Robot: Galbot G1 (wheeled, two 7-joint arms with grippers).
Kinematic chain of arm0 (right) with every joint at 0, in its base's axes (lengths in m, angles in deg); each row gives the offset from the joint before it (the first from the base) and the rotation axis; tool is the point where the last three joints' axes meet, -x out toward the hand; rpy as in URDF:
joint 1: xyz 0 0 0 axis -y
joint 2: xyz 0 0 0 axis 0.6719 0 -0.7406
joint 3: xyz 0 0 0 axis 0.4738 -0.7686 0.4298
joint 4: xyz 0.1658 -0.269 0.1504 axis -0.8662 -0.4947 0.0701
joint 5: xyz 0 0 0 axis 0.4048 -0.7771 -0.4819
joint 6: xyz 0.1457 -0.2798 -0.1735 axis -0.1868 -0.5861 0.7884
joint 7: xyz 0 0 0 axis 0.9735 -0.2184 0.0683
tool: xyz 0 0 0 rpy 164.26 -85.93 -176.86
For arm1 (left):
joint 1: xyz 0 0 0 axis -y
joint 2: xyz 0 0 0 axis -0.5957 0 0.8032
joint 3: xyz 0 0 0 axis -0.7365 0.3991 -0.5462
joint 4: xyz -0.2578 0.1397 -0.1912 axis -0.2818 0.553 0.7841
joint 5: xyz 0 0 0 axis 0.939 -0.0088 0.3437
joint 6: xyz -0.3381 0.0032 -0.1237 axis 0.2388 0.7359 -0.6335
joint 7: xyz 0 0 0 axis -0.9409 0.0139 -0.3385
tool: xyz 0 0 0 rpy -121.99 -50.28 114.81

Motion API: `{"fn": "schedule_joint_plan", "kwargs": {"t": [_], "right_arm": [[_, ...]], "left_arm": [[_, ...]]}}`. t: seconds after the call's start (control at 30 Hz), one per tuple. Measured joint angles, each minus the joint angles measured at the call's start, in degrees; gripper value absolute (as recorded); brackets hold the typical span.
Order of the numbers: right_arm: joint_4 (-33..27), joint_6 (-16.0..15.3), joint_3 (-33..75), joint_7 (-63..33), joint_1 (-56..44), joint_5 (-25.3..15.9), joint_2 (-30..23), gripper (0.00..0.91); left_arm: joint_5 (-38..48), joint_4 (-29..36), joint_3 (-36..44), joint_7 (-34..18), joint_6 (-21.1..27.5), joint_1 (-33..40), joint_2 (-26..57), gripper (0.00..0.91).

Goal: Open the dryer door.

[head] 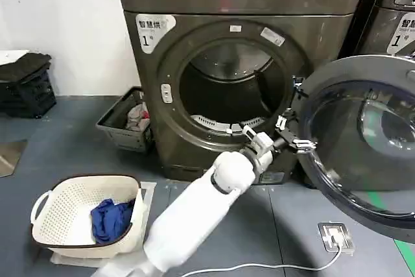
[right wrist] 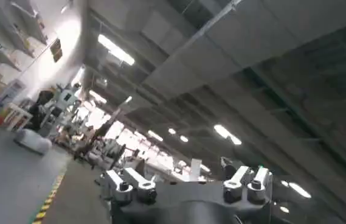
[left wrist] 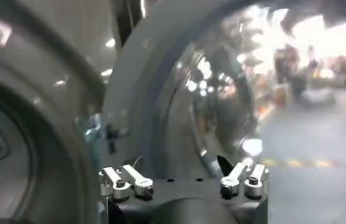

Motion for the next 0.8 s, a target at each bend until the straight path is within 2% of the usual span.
{"fn": "schedule_joint_plan", "kwargs": {"t": [0.13, 0.37, 0.63, 0.8], "right_arm": [[-1.27, -0.12, -0.49, 1.60, 0.17, 1.90, 1.05, 0.907], [-2.97, -0.30, -1.13, 3.01, 0.69, 2.35, 2.90, 0.907], [-4.50, -0.51, -1.67, 4.96, 1.49, 4.23, 4.91, 0.907], [-5.10, -0.18, -2.53, 5.33, 2.34, 4.34, 5.80, 0.907]], "left_arm": [[3.46, 8.19, -1.28, -2.23, 3.42, -2.50, 2.46, 0.907], [10.37, 20.12, -4.73, -5.72, 7.91, -6.78, 19.02, 0.907], [18.19, 32.09, -11.98, -9.98, 11.41, -14.19, 33.50, 0.907], [25.24, 37.26, -18.99, -15.64, 15.01, -19.87, 41.69, 0.907]]}}
